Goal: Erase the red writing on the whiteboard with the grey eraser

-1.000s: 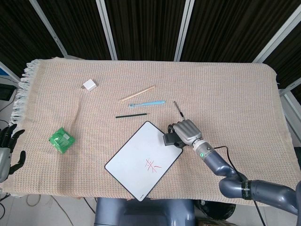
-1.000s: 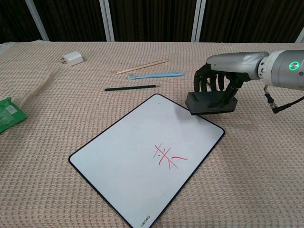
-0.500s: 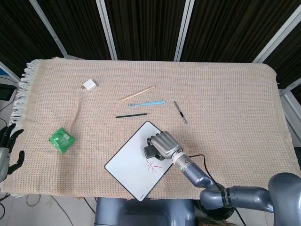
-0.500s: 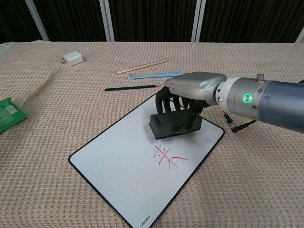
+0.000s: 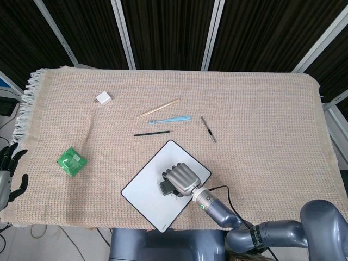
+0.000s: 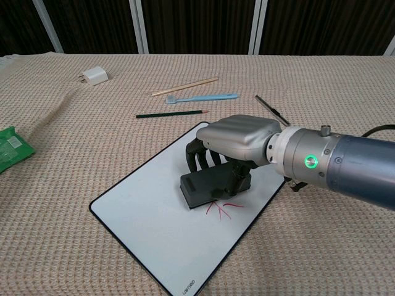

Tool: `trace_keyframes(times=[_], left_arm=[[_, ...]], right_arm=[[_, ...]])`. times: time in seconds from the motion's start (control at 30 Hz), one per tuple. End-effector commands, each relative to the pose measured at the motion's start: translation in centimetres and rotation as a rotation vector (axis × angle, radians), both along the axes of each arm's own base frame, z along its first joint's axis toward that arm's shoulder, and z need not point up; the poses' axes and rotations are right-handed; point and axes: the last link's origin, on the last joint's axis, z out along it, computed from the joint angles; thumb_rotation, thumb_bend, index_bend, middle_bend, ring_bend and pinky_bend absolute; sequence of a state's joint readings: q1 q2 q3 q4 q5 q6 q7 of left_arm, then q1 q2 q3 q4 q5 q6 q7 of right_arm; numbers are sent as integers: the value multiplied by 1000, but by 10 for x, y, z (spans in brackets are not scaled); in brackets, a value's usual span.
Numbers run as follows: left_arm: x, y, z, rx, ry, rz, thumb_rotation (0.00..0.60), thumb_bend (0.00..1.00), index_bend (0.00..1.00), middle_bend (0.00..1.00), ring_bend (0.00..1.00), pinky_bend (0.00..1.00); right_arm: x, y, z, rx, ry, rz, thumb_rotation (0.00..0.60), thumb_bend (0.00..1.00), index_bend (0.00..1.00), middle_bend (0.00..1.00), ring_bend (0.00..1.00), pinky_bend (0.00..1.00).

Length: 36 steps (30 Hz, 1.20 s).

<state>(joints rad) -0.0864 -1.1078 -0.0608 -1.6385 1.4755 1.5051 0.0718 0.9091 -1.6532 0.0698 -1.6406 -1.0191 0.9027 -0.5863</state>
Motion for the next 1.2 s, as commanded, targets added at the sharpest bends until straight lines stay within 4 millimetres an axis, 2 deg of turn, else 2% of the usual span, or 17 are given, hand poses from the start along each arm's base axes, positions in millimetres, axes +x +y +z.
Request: trace_keyframes(times=[0.03,0.33,0.5,0.9,1.2], left_arm=[[0,0,0,0,1,-1,600,476,135,11,0,0],[0,0,0,4,21,-10,600,476,135,11,0,0],[0,-1,-1,2,23,-10,600,476,135,10,0,0],[1,0,0,4,21,-14,600,476,135,10,0,0],[1,0,0,7,19,-13,600,476,135,10,0,0]], right_arm=[[-3,9,-1,20,0,12,600,381,501,522,457,432],[-18,31,0,63,19,39,600,380,501,523,457,433],[-23,34,2,63,18,37,600,381,501,522,457,433],[-32,7,1,15,21,-20,600,380,501,524,457,433],[-24,-12,-8,-6,-6,-53,600,383,501,528,461,440]])
